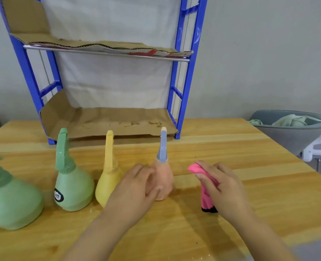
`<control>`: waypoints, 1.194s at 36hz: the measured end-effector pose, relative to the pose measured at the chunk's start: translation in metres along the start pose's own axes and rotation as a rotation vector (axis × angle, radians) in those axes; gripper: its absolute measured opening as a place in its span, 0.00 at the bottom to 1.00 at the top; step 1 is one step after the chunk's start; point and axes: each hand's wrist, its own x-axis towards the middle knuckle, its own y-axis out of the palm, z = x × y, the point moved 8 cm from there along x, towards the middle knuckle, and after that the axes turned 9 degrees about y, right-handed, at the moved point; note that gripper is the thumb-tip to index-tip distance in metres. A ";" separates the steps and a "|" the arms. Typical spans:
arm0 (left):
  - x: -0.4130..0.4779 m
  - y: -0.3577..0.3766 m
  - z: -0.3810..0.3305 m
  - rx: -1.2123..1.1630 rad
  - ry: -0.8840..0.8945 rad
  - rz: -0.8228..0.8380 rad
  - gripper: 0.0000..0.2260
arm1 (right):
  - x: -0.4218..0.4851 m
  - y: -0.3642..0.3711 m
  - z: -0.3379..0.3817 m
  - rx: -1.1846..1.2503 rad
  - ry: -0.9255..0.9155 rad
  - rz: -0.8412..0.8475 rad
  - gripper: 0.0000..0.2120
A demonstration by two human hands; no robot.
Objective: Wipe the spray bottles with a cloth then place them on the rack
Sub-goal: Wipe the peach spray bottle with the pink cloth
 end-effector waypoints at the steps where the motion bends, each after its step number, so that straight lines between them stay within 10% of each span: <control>1: 0.004 -0.001 0.000 -0.016 -0.003 -0.042 0.14 | 0.002 0.000 0.000 0.029 0.011 0.002 0.15; 20: 0.020 0.001 0.000 -0.345 -0.091 -0.224 0.09 | 0.014 -0.010 0.035 0.364 -0.084 0.059 0.25; 43: -0.003 -0.003 -0.009 -0.417 -0.014 -0.209 0.13 | 0.021 0.001 0.088 -0.013 -0.539 0.041 0.11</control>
